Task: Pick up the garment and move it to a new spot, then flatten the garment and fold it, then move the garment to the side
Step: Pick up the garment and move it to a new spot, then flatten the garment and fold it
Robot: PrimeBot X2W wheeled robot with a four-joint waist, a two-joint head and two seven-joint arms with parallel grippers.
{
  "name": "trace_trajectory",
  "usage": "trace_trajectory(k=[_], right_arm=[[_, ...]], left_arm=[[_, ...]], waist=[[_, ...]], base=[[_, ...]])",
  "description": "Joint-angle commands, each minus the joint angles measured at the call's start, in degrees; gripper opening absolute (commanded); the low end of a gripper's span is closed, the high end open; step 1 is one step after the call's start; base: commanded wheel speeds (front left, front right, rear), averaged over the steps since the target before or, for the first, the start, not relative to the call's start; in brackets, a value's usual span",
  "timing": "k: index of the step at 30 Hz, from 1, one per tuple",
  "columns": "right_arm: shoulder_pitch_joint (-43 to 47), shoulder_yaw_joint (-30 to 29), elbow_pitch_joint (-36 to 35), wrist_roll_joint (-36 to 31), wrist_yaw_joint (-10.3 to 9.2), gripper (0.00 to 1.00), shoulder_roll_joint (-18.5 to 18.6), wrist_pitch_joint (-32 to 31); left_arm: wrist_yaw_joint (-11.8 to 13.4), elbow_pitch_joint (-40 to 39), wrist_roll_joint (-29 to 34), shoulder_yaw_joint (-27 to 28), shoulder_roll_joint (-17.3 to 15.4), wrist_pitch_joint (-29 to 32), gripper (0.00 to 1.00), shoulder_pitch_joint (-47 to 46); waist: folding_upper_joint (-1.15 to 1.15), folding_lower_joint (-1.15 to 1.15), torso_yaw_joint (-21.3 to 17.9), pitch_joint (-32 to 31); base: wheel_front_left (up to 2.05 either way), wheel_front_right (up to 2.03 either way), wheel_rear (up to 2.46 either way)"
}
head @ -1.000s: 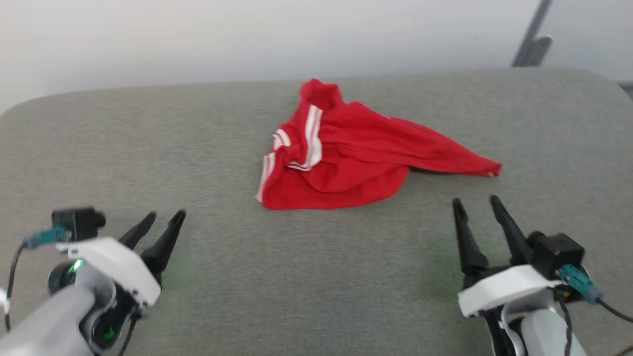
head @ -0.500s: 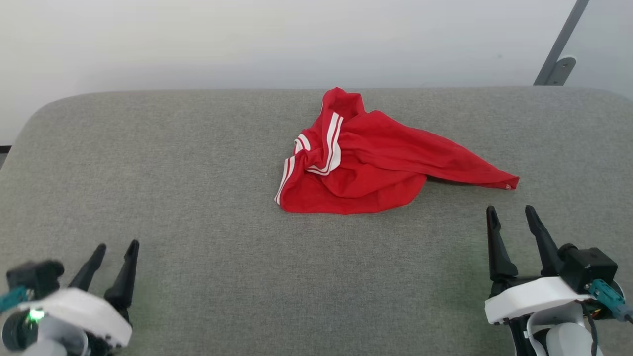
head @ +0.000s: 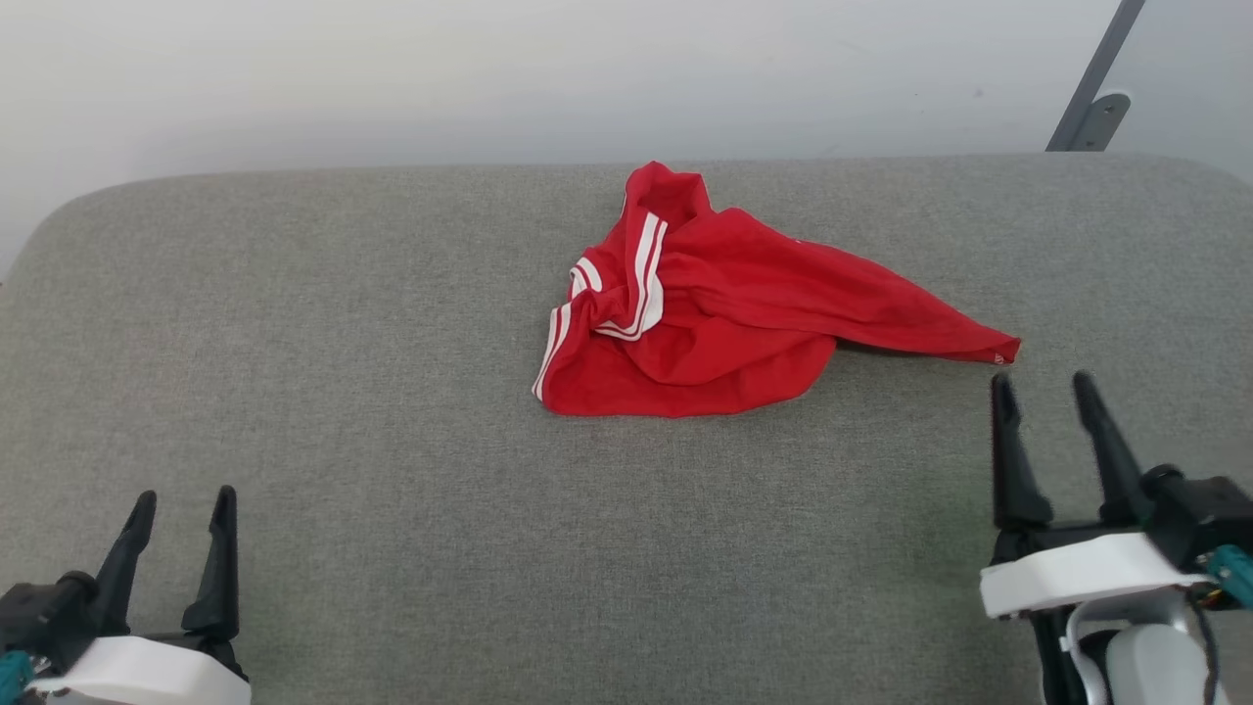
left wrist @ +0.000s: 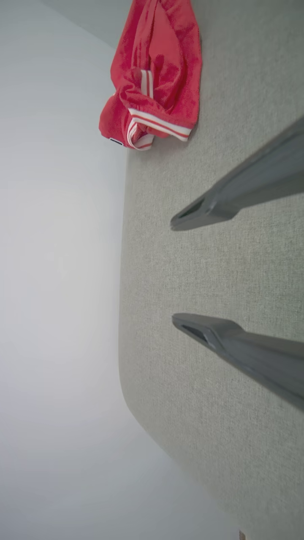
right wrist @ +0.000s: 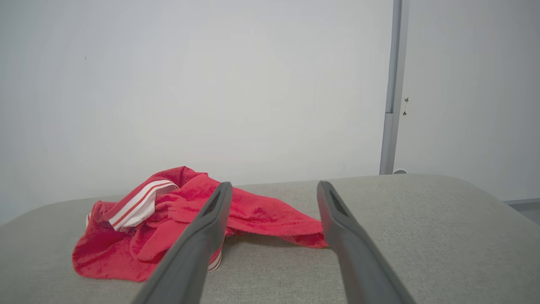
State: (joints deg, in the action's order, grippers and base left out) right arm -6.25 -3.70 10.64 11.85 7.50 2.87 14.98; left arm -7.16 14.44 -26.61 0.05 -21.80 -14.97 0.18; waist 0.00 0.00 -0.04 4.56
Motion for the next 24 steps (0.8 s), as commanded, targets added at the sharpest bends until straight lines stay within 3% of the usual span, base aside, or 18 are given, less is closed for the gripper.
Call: trace_trajectory(k=[1,8,24], right_arm=[[-0.06,-0.54,-1.72,-0.09,-0.03,1.00,0.05,0.26],[1.52,-1.62,-4.81,0.17,-0.02,1.00,0.05,0.28],[0.75,-0.95,-4.49,1.06,-0.02,1.00,0.05,0.29]], left_arm=[[-0.29,-1.35,2.13,1.53,1.30,-0.29,1.00,1.38],[-0.36,-4.23,3.64,1.28,2.52,-0.29,1.00,2.55],[-0.31,-6.18,2.75,-0.99,0.93,-0.30,1.00,-0.17]], waist=[[0.00,0.00,0.00,0.14],[0.00,0.00,-0.20,0.42],[0.00,0.00,-0.76,1.43]], base=[[0.00,0.00,0.00],[0.00,0.00,0.00],[0.00,0.00,0.00]])
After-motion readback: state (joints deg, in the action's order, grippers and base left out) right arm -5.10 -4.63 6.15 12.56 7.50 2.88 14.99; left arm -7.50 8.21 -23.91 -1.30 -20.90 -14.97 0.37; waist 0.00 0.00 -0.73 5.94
